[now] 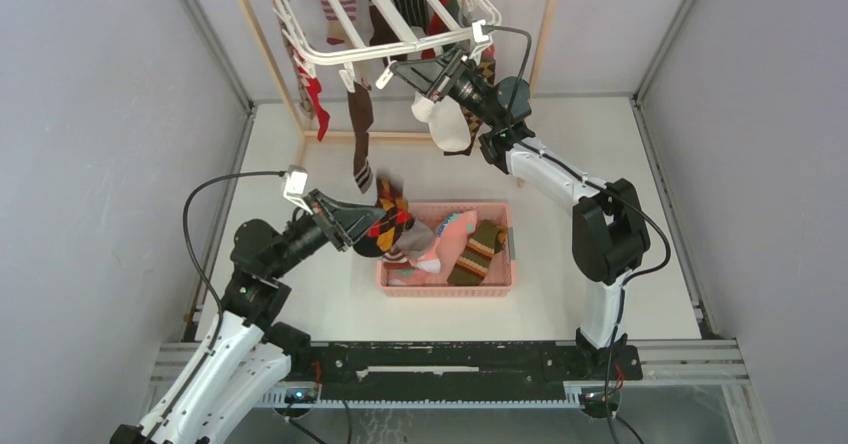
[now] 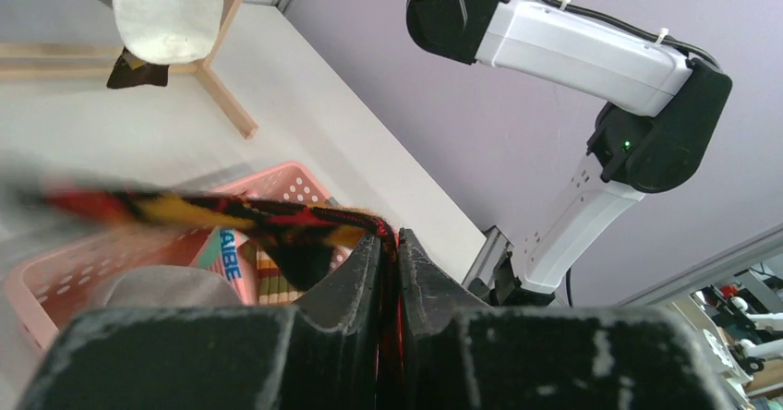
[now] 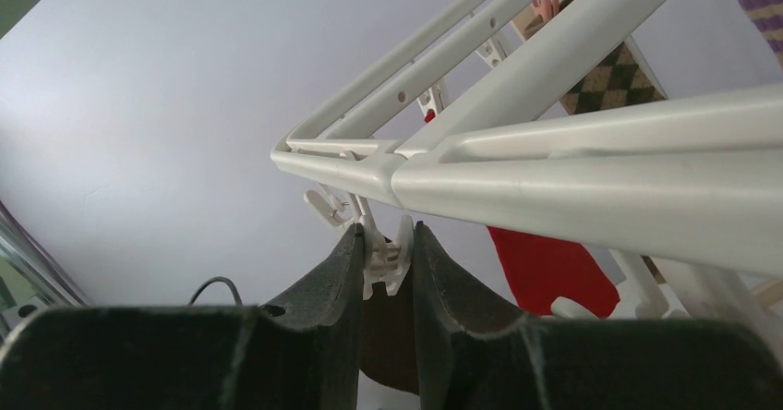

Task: Remove the socks clipped to the hanger
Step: Remove the sock from the hanger, then place the sock in the bin.

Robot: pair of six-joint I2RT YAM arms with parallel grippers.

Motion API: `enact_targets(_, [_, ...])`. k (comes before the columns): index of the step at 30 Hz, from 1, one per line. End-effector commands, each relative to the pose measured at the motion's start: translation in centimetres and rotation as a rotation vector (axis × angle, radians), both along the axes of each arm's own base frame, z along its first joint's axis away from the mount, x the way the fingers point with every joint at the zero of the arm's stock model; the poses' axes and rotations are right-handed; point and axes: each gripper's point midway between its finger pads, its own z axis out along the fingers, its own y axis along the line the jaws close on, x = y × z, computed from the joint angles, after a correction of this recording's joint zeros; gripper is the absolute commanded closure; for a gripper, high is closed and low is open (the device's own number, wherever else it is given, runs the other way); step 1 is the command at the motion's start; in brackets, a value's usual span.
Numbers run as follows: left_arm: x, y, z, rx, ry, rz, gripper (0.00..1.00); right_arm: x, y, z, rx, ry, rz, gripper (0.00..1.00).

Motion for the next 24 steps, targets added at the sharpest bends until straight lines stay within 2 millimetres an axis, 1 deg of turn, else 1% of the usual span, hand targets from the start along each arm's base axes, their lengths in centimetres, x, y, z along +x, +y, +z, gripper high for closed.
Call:
enact_targets(1, [-0.5,-0.2,-0.2,-0.019,0.009,-0.019,0.84,-1.2,-0.9,2.2,0.036,-0.046,0.000,0.94])
enact_targets(2, [-0.6,-0.1,-0.3,-0.020,0.009,-0.019,0.84,-1.2,-1.0,2.1,0.036,-0.043,-0.001,0.92])
enact_targets(4, [-0.6,-0.1,-0.1,-0.023,0.008,-0.019,0.84,-1.2,-1.0,1.9,0.034,-0.035,0.000,0.82])
enact_targets(5, [-0.6,-0.1,0.0,-0.025,0.007,-0.020,0.84,-1.2,-1.0,1.8,0.033,-0.030,0.003,0.76])
enact_targets(7, [-0.7,-0.1,0.3,-0.028,0.003,-0.021,0.84,-1.3,-1.0,1.6,0.032,-0.018,0.008,0.59])
enact_targets(8, [-0.8,-0.1,0.6,-0.029,0.000,-0.022,0.84,-1.4,-1.1,1.4,0.032,-0.013,0.007,0.56])
enact_targets(10, [-0.9,-0.1,1.0,-0.030,-0.005,-0.024,0.84,-1.6,-1.2,1.1,0.029,-0.003,0.003,0.54])
enact_targets(13, [-1.0,0.0,1.7,-0.034,-0.014,-0.020,0.84,-2.0,-1.6,0.8,0.022,0.008,-0.009,0.46])
enact_targets(15, [-1.1,0.0,2.2,-0.036,-0.020,-0.019,0.84,-2.3,-1.8,0.4,0.014,0.019,-0.012,0.44])
enact_targets(19, [-1.4,-0.1,3.3,-0.053,-0.028,-0.025,0.84,-3.5,-2.6,0.0,0.007,0.032,-0.015,0.42])
enact_targets(24, [-1.4,-0.5,4.9,-0.066,-0.042,-0.032,0.83,-5.5,-4.5,-1.3,-0.036,0.054,-0.043,0.40])
